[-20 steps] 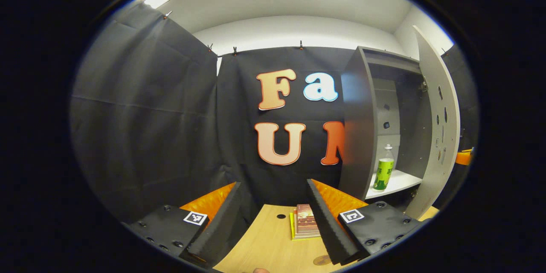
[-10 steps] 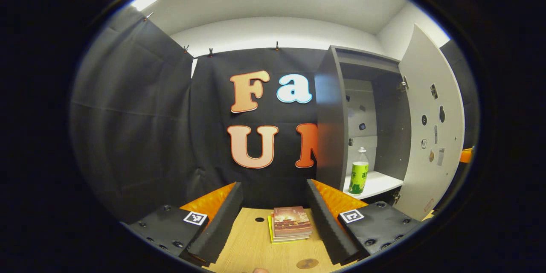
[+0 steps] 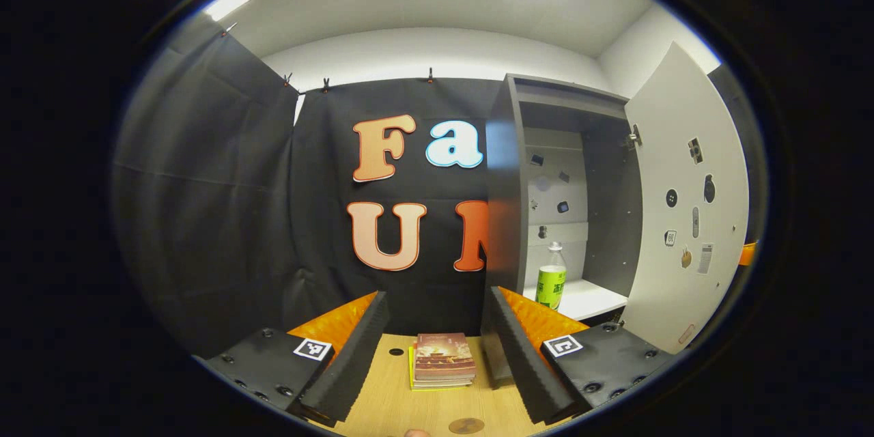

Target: Open the cabinet door with the right hand, grasp the bottle in the cabinet with the left hand and place it on the coaster, then close the cabinet door with the right hand.

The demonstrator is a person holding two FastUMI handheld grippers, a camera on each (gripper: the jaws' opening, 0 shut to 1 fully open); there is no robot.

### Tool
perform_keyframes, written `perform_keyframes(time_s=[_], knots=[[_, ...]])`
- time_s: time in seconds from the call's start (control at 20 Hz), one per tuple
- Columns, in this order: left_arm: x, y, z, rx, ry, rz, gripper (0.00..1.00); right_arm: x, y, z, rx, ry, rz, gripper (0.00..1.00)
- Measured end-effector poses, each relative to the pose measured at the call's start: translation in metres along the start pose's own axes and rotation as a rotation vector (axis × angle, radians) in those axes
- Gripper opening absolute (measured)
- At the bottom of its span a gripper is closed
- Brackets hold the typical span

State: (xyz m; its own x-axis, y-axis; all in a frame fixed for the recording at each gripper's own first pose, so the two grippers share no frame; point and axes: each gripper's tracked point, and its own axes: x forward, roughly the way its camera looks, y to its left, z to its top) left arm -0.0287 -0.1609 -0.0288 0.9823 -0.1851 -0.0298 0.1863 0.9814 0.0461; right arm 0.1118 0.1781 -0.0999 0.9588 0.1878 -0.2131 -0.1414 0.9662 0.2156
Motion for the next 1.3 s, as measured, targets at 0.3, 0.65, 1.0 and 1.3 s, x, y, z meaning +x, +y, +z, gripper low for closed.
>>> perform_keyframes(time_s=[0.3, 0.65, 1.0, 1.3], knots=[[-0.014, -0.029, 0.003, 0.001, 0.005, 0.031, 0.97, -0.001, -0.011, -0.002, -0.003, 0.013, 0.021, 0.06], [-0.028, -0.055, 0.014, 0.014, -0.008, 0.071, 0.97, -0.002, -0.028, -0.004, -0.001, 0.023, 0.013, 0.06], [-0.035, -0.076, 0.010, 0.012, 0.014, 0.104, 0.97, 0.001, -0.025, -0.005, 0.005, 0.030, 0.093, 0.06], [-0.033, -0.094, 0.002, 0.013, 0.031, 0.111, 0.97, -0.011, -0.013, -0.013, 0.090, 0.082, 0.163, 0.13]])
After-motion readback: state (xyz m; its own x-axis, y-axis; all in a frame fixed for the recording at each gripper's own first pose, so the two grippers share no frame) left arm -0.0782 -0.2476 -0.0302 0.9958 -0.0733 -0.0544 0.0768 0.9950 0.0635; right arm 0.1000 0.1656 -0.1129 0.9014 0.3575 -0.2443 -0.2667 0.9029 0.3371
